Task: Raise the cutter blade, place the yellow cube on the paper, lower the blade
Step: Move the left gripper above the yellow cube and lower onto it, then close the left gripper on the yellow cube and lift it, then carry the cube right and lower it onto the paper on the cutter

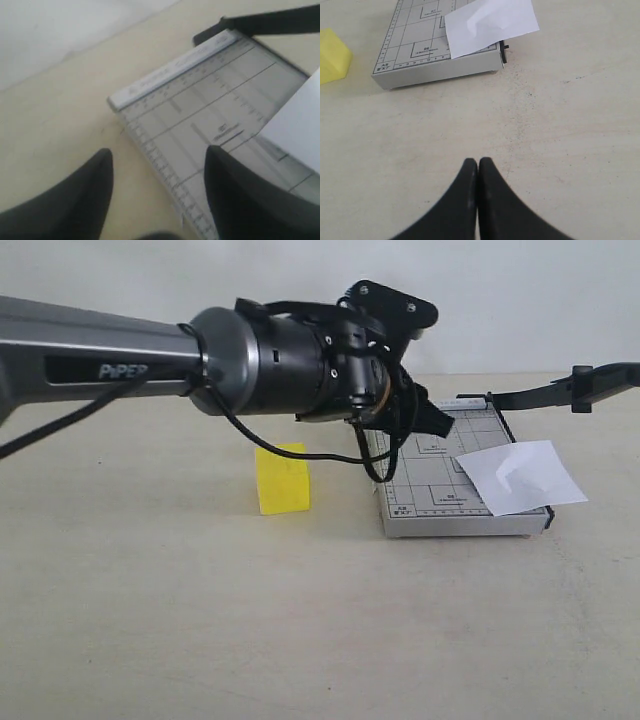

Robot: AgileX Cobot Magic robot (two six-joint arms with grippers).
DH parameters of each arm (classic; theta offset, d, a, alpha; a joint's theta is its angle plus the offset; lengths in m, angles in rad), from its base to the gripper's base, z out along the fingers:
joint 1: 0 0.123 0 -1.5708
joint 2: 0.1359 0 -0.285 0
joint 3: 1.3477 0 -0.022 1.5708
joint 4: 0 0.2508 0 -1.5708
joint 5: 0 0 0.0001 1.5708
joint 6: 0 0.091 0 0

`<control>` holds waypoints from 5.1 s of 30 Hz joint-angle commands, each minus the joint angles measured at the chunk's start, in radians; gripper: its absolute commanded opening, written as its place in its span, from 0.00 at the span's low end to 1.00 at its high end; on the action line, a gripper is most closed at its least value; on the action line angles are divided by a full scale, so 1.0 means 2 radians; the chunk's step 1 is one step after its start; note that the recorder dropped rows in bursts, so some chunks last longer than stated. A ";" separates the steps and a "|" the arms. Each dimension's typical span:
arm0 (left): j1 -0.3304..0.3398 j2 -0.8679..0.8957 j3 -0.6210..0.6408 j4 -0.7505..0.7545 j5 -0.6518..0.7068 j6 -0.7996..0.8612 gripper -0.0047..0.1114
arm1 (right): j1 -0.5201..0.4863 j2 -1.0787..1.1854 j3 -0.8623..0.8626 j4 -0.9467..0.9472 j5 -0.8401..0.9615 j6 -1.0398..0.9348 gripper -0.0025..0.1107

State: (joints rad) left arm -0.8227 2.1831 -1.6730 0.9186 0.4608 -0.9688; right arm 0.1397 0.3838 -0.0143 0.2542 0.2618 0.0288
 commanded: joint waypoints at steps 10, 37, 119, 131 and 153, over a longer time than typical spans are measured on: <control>-0.002 -0.076 0.014 -0.090 0.289 -0.098 0.51 | 0.000 -0.001 0.007 0.001 0.006 -0.002 0.02; -0.003 -0.076 0.012 -0.143 0.354 -0.062 0.61 | 0.000 -0.071 0.007 0.016 0.009 -0.002 0.02; 0.029 -0.047 -0.004 -0.404 -0.040 0.390 0.08 | 0.000 -0.093 0.007 0.117 0.009 -0.002 0.02; -0.012 -0.017 -0.039 -0.403 -0.089 0.510 0.08 | 0.000 -0.093 0.007 0.116 0.010 -0.002 0.02; -0.013 0.125 -0.240 -0.481 -0.006 0.534 0.08 | 0.000 -0.093 0.007 0.116 0.010 -0.002 0.02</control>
State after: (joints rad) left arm -0.8447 2.4223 -2.1362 0.0077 0.4339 0.0699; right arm 0.1397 0.2032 -0.0049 0.4837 0.2855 0.0288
